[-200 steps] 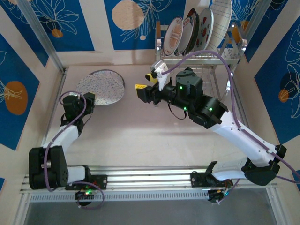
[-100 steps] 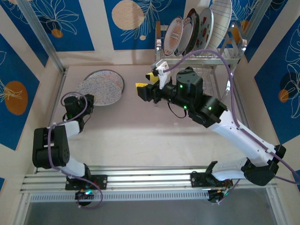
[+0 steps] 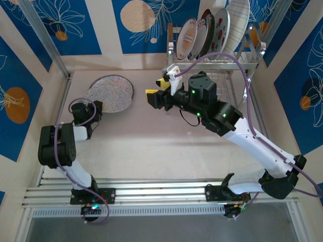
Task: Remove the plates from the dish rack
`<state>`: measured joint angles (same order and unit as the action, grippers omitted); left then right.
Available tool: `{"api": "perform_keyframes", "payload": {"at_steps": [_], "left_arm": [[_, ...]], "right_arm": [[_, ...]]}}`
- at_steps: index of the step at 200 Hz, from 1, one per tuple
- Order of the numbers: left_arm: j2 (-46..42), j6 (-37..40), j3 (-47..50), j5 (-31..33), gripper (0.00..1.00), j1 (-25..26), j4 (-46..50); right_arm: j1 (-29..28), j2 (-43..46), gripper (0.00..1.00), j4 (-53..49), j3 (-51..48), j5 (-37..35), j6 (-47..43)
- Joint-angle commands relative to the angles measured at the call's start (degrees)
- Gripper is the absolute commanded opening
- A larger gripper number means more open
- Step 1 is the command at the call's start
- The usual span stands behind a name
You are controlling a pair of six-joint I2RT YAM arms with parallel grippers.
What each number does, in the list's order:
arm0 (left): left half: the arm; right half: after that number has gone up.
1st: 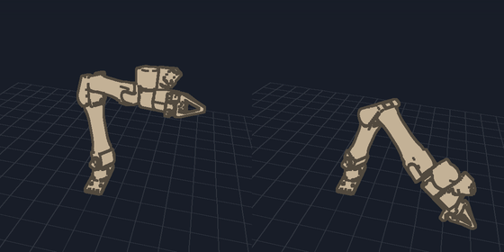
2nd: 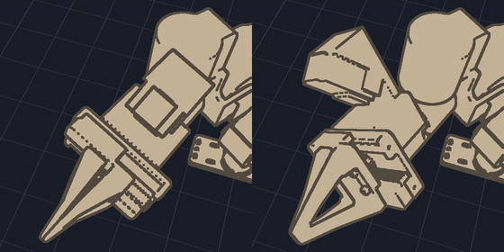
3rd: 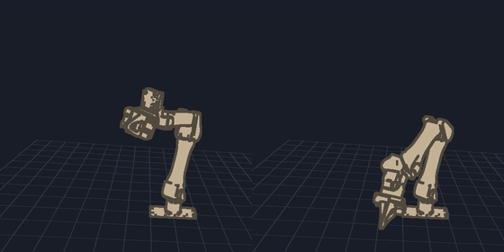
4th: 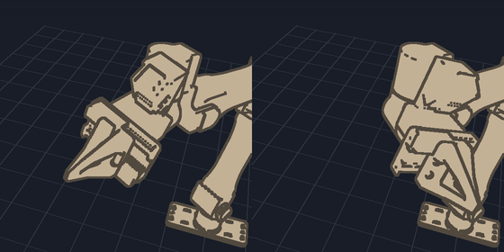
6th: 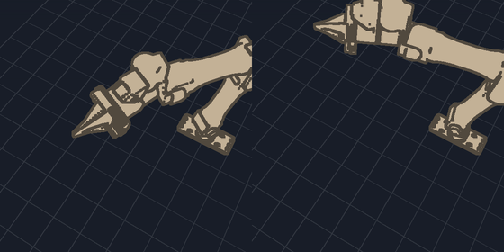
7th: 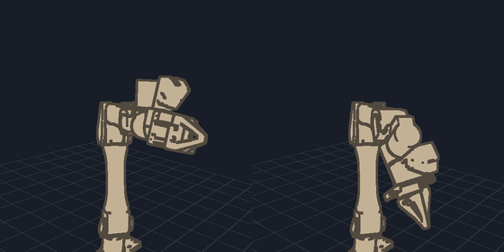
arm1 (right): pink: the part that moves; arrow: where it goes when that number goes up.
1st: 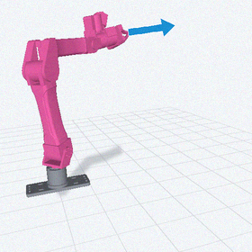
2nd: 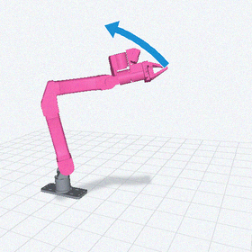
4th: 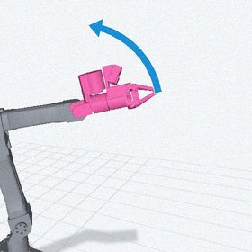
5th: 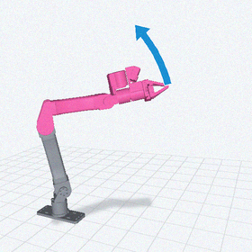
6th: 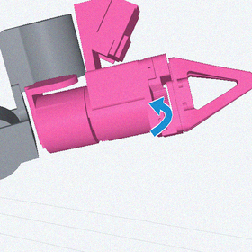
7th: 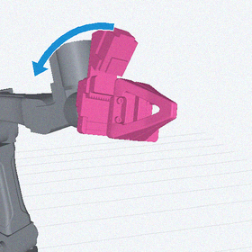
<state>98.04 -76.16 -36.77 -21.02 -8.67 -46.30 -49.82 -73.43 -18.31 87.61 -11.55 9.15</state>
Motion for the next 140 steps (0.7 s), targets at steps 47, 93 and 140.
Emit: {"api": "perform_keyframes", "payload": {"at_steps": [47,93,140], "left_arm": [[4.59,-0.83,-4.56,-2.05,0.25,-1.13,-6.79],[4.97,0.04,-5.42,-1.92,0.45,-1.19,-3.15],[3.42,0.45,-6.83,-1.22,0.54,-1.34,4.63]], "right_arm": [[0.63,-0.06,0.62,-0.85,1.05,0.58,0.81],[0.69,0.04,0.62,-1.47,1.26,0.53,1.04],[0.69,0.06,0.62,-1.91,1.32,0.07,1.35]]}}
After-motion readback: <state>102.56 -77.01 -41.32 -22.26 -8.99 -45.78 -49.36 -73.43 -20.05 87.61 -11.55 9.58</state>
